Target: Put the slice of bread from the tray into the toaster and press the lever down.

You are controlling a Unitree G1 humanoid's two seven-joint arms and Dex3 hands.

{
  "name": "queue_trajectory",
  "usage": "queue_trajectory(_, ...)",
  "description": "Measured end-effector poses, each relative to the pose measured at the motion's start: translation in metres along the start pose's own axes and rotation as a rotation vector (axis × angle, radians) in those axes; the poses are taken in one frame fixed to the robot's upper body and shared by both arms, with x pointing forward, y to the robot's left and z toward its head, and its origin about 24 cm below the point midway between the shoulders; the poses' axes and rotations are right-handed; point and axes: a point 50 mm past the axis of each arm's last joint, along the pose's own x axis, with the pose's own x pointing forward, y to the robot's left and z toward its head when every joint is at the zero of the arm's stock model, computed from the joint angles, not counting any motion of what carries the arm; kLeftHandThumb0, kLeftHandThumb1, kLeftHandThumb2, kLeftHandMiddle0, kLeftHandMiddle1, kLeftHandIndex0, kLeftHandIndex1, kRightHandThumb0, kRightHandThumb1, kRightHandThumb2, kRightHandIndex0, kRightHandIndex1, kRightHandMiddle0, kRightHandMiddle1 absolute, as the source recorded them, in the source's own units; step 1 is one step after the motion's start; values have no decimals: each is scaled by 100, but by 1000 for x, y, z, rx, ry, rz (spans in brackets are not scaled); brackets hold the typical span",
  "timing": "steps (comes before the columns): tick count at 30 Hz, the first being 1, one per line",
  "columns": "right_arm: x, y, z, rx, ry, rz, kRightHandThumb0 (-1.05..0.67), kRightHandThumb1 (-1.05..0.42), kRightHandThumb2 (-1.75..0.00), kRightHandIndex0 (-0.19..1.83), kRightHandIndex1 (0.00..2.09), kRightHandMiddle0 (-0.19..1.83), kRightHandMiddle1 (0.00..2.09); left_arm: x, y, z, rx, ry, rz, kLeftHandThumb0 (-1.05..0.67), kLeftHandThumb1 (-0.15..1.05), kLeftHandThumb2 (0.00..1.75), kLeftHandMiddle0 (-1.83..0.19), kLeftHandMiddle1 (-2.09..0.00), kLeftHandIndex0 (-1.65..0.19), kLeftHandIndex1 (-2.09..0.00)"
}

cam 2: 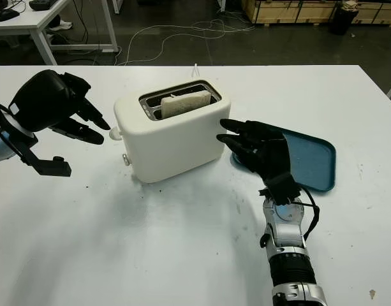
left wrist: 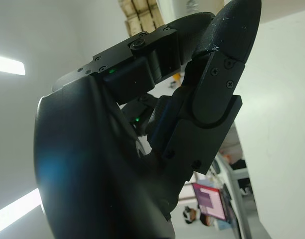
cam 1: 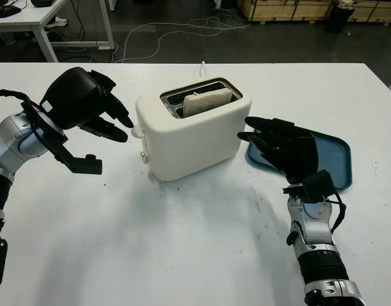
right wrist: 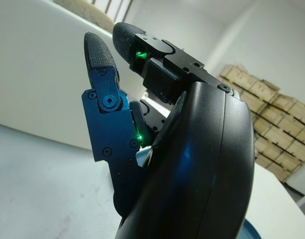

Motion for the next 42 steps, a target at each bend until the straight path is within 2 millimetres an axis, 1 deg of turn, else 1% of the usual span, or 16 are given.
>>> queue_trajectory(4, -1, 0, -1, 5, 15, 0, -52, -92, -7, 113, 9, 108, 0, 1, -3, 0, -8, 2, -11, -89, 77, 1, -99, -165, -146, 0)
queue_trajectory(13, -1, 1, -2, 3, 17, 4, -50, -92, -8, 113, 9, 109, 0, 8, -1, -1, -4, -10, -11, -89, 77, 0, -102, -164, -147, 0)
queue_trajectory(21, -1, 2, -2, 2, 18, 12, -48, -92, -7, 113, 9, 109, 0, 8, -5, 0, -17, -16, -11, -89, 77, 0, -102, -164, -147, 0)
queue_trajectory(42, -2, 5, -3, 4, 23, 23, -49, -92, -7, 114, 10, 110, 0, 10, -9, 3, -21, -36, -14, -90, 78, 0, -101, -165, -147, 0)
